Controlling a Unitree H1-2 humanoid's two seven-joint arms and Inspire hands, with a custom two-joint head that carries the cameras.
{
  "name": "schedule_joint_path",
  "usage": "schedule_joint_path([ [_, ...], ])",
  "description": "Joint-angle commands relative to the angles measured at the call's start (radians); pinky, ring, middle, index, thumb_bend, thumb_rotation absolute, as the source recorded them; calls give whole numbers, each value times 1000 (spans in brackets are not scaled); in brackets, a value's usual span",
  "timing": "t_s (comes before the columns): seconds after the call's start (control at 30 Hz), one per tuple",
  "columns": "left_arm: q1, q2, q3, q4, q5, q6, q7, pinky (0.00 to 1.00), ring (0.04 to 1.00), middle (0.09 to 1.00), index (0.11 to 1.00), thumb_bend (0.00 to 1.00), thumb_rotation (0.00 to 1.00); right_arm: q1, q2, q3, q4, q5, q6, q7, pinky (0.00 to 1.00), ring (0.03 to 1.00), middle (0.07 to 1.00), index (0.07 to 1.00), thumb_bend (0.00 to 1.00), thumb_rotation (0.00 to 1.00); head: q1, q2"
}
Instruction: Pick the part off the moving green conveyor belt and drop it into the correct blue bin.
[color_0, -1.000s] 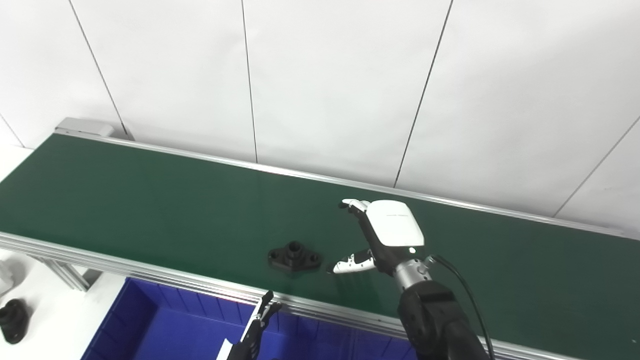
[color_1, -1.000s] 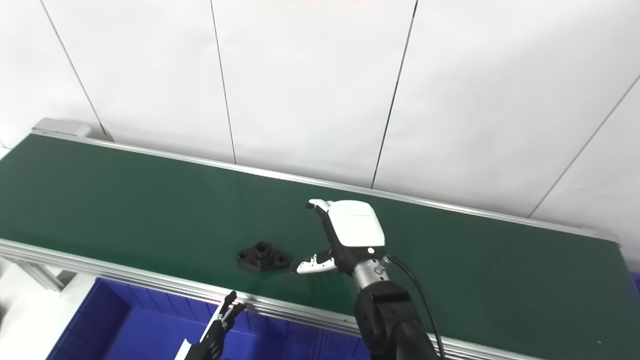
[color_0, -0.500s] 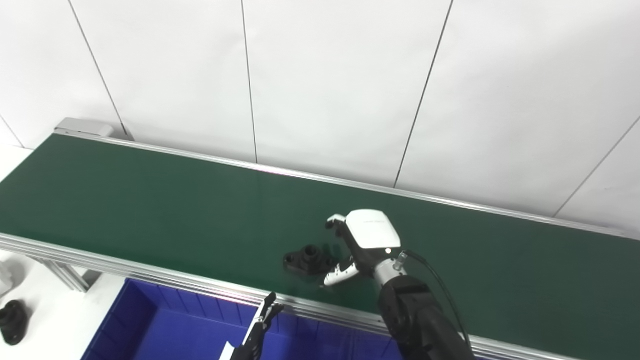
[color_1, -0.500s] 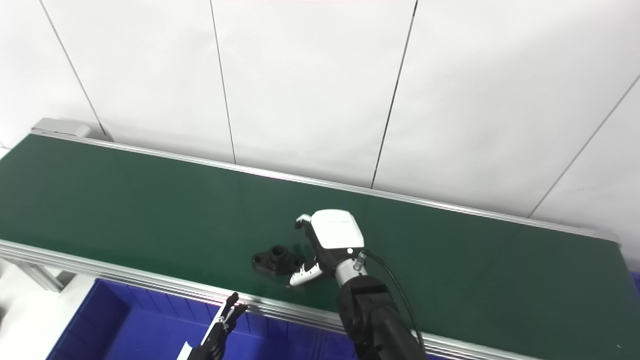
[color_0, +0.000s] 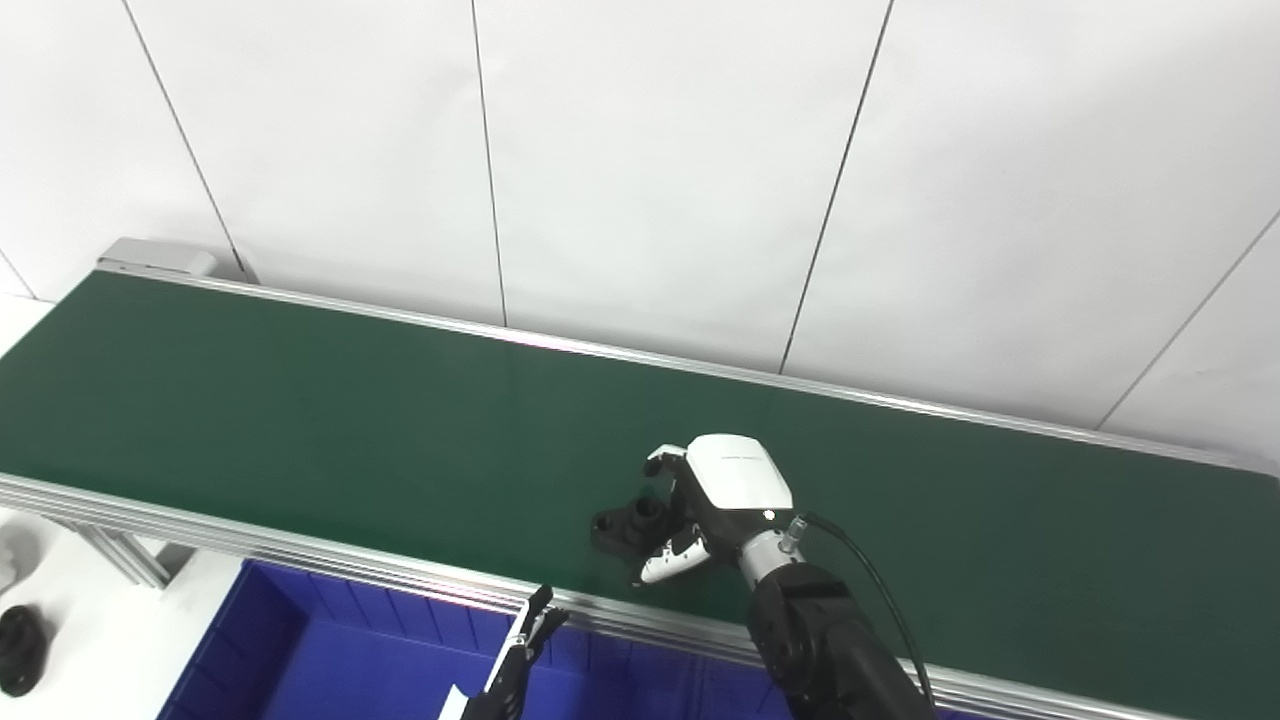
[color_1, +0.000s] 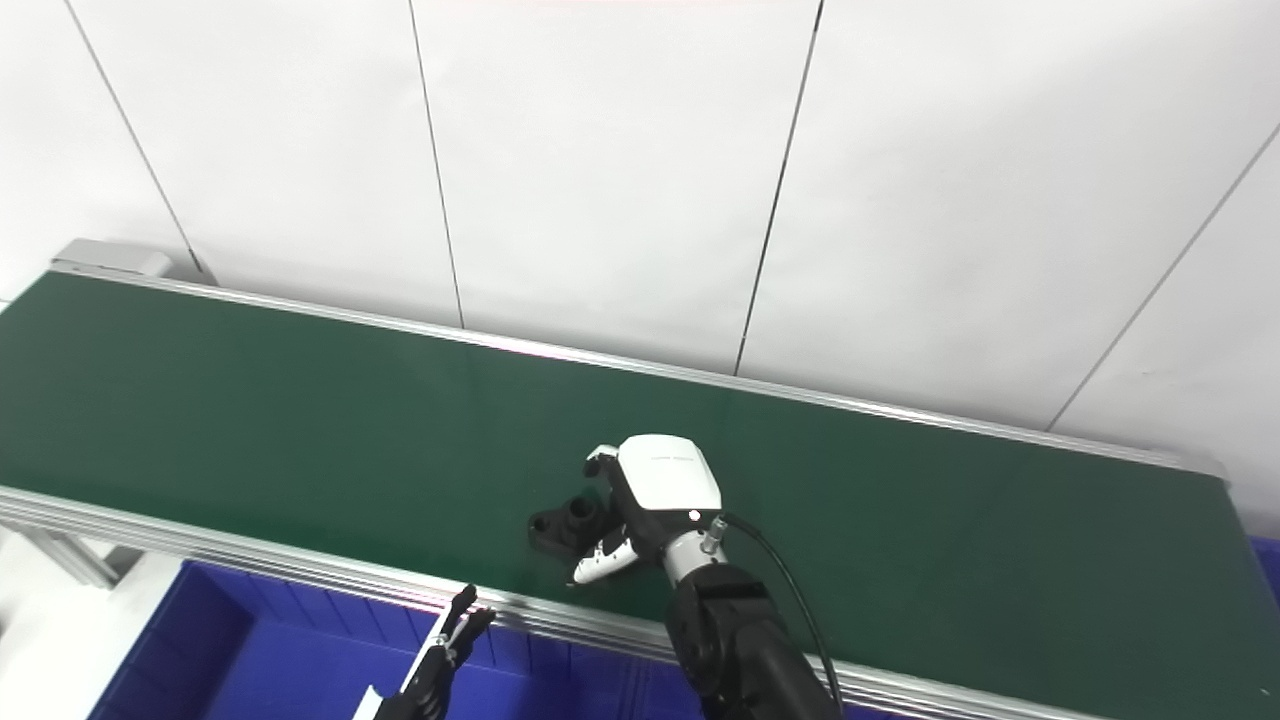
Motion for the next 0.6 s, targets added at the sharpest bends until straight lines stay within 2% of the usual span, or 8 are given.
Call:
schedule_joint_path([
  [0.0,6,-9,-5,-38,3,-20,-1,996,981,951,1000,891,860,-1,23,16,20,20,-21,-33,234,316,453,660,787,187,1,-1],
  [0.03,7,-8,-6,-39,4,-19,-2,994,981,951,1000,888,860,3,22,21,39,26,-36,-63,237,317,447,647,766,171,1,0],
  [0.07,7,-8,-6,-40,5,-19,-2,992,981,951,1000,884,862,5,20,26,52,32,-47,-86,222,293,413,555,617,151,1,0],
  [0.1,7,-9,-7,-43,4,-17,-2,991,981,951,1000,883,863,8,19,31,68,40,-58,-108,216,285,401,524,567,144,1,2],
  [0.13,8,-9,-8,-45,4,-15,-2,991,980,950,1000,879,859,9,17,35,79,47,-64,-125,219,286,451,499,539,47,1,2],
  [0.27,6,-9,-9,-44,-1,-20,-3,991,975,946,1000,869,856,21,8,58,114,55,-67,-173,207,271,472,488,528,3,0,6],
  [0.4,3,-6,-8,-44,-7,-21,-5,999,971,936,1000,871,854,27,5,78,129,48,-34,-178,209,276,474,486,528,0,-2,9],
  [0.57,4,-3,-7,-46,-15,-18,-8,1000,974,934,1000,871,853,34,6,87,149,51,-31,-210,184,248,472,486,529,0,-8,13],
])
